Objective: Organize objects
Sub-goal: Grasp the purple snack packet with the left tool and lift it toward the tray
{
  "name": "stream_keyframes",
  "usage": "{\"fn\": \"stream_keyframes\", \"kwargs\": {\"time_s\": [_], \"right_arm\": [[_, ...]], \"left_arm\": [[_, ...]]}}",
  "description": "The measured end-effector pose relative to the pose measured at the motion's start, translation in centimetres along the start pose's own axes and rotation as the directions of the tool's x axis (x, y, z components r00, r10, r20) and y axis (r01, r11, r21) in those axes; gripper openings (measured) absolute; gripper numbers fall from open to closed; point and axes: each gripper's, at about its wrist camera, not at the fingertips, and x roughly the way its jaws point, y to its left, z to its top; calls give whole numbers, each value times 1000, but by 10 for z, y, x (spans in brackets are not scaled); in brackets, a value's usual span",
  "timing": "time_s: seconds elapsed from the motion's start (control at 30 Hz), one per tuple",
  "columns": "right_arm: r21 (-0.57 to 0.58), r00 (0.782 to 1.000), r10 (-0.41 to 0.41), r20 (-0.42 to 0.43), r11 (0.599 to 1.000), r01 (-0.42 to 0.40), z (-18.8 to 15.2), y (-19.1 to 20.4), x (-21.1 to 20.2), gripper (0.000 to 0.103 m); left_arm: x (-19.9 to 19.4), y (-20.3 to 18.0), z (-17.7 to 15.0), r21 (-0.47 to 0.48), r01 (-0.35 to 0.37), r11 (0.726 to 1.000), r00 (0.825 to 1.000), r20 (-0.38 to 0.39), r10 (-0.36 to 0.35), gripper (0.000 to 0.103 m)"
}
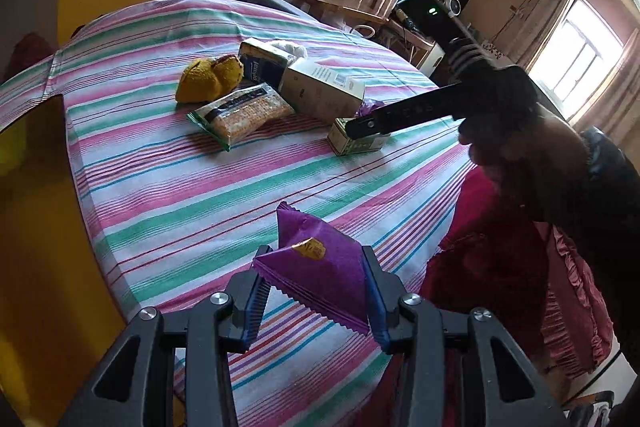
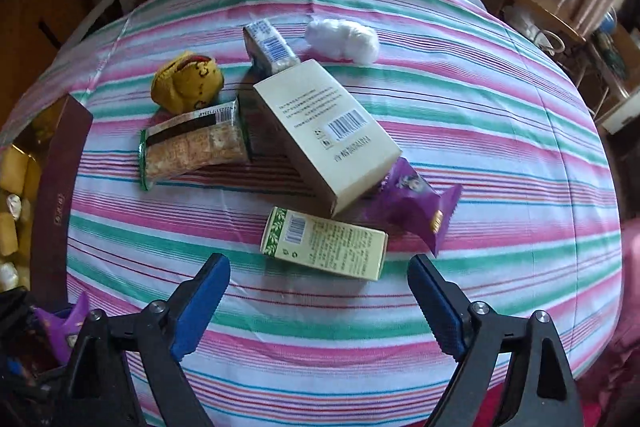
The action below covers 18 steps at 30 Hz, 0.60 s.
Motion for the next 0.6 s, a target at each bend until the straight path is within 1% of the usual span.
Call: {"fn": "stream_keyframes", "kwargs": {"time_s": [0.1,0.17,0.2,0.23,0.27,0.3,0.4,0.47,0.5,0.53,0.57,0.6], "right_arm": [[-24,999,2,-47,1000,-4,11,2,14,92],[-19,998,6,-58,1000,-8,16,2,20,92],[-16,997,25,-68,1000,-26,18,1,23,92],[-14,997,24,-77,1000,-25,18,2,25,95],[-12,996,17,-88,1000,-18,17,2,25,95],[-7,995,33,-98,999,-34,16,4,23,95],[-3,981,143,-128,989,-145,6,15,13,93],[-19,974,177,-141,983,-182,-3,23,8,92],[-28,974,182,-138,982,-187,-6,26,4,92],[-41,978,168,-125,984,-174,-8,26,0,92],[-52,985,138,-103,988,-144,-8,24,-5,92],[-57,993,91,-81,994,-96,-6,20,-8,92]], "left_arm": [[-13,4,-1,-19,4,1000,1000,20,-4,43],[-22,7,-4,-29,8,1000,999,35,-7,43],[-24,8,-5,-33,9,999,999,38,-8,43],[-28,9,-6,-37,11,999,999,43,-10,43],[-32,10,-8,-39,12,999,999,50,-10,43],[-35,11,-9,-41,13,999,999,54,-10,43],[-44,16,-15,-59,17,998,998,63,-14,43],[-51,18,-18,-66,12,998,997,72,-7,43],[-54,19,-20,-69,9,998,997,77,-4,43],[-58,21,-22,-74,7,997,997,83,-1,43],[-61,23,-23,-81,4,997,996,86,3,43],[-63,25,-25,-88,0,996,996,91,8,43]]}}
